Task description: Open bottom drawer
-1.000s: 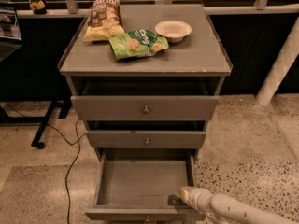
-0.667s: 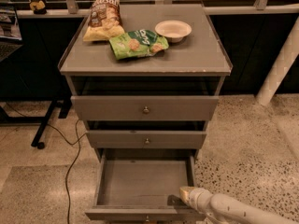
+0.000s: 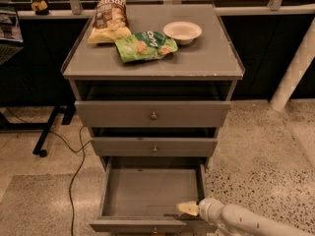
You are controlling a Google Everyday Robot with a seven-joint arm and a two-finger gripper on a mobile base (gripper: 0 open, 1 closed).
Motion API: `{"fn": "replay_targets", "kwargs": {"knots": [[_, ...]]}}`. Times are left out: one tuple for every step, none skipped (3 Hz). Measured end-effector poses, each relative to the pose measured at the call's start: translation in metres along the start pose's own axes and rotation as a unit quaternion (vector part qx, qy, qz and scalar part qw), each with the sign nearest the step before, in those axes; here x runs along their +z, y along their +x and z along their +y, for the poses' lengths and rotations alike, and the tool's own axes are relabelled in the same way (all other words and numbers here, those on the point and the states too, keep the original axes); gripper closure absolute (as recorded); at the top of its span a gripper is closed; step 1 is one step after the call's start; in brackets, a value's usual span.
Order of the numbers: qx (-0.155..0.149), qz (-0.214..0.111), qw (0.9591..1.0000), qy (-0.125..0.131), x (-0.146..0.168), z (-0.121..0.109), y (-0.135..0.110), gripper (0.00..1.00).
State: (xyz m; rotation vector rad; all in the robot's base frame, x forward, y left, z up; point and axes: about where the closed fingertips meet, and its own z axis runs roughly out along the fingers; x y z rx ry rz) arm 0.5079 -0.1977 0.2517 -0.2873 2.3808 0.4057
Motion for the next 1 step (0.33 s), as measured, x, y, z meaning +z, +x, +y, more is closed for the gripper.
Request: {"fn": "replay_targets", "kwargs": {"knots": [[0.000,0.000,1.0000,0.000,0.0000,0.0000,0.0000,0.00]]}}
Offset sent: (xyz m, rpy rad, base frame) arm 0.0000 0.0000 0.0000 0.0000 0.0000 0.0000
